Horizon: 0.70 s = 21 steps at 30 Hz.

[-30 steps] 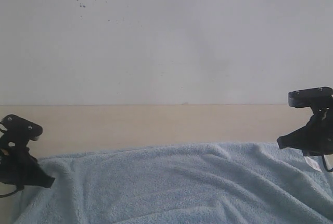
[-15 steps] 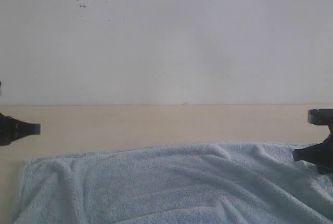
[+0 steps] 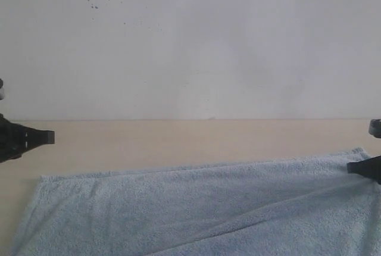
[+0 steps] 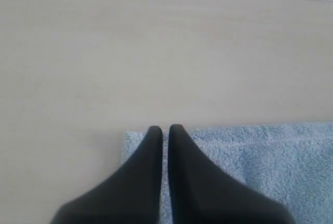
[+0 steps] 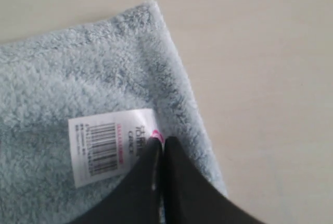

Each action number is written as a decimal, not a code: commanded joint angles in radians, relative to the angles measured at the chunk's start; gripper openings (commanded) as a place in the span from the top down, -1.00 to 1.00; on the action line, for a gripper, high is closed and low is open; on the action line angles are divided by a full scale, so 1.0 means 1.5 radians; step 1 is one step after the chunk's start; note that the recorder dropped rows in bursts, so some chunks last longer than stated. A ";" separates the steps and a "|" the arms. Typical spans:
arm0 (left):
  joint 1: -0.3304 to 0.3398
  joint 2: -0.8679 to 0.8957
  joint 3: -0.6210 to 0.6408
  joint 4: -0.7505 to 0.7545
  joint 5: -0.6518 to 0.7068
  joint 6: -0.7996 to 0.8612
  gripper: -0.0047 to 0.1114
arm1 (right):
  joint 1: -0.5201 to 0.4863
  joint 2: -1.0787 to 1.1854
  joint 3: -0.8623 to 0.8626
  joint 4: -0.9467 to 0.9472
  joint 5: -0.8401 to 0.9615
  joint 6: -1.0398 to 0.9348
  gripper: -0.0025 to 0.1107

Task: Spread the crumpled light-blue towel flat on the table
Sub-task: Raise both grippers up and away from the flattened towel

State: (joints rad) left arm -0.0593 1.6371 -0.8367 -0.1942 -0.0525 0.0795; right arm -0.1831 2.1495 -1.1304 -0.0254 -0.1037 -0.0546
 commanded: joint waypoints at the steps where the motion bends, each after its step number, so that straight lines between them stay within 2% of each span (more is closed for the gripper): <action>1: -0.042 -0.004 -0.002 0.022 -0.024 0.003 0.85 | -0.018 0.015 0.008 -0.007 -0.003 0.004 0.94; 6: -0.076 -0.004 -0.002 0.091 -0.035 0.005 0.85 | -0.019 -0.036 0.008 -0.007 0.005 0.085 0.93; 10: -0.090 -0.004 -0.002 0.093 -0.032 0.005 0.85 | -0.017 -0.101 0.008 -0.007 0.056 0.142 0.93; 14: -0.091 -0.004 -0.001 0.093 -0.014 0.005 0.85 | -0.017 -0.163 0.008 -0.007 0.192 0.171 0.93; 21: -0.091 -0.004 0.026 0.093 -0.005 0.005 0.85 | -0.017 -0.203 0.030 -0.003 0.479 0.101 0.93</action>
State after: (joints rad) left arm -0.1882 1.6371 -0.8184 -0.0594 -0.0630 0.0864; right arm -0.2021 1.8737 -1.1124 -0.0300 0.4693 0.1340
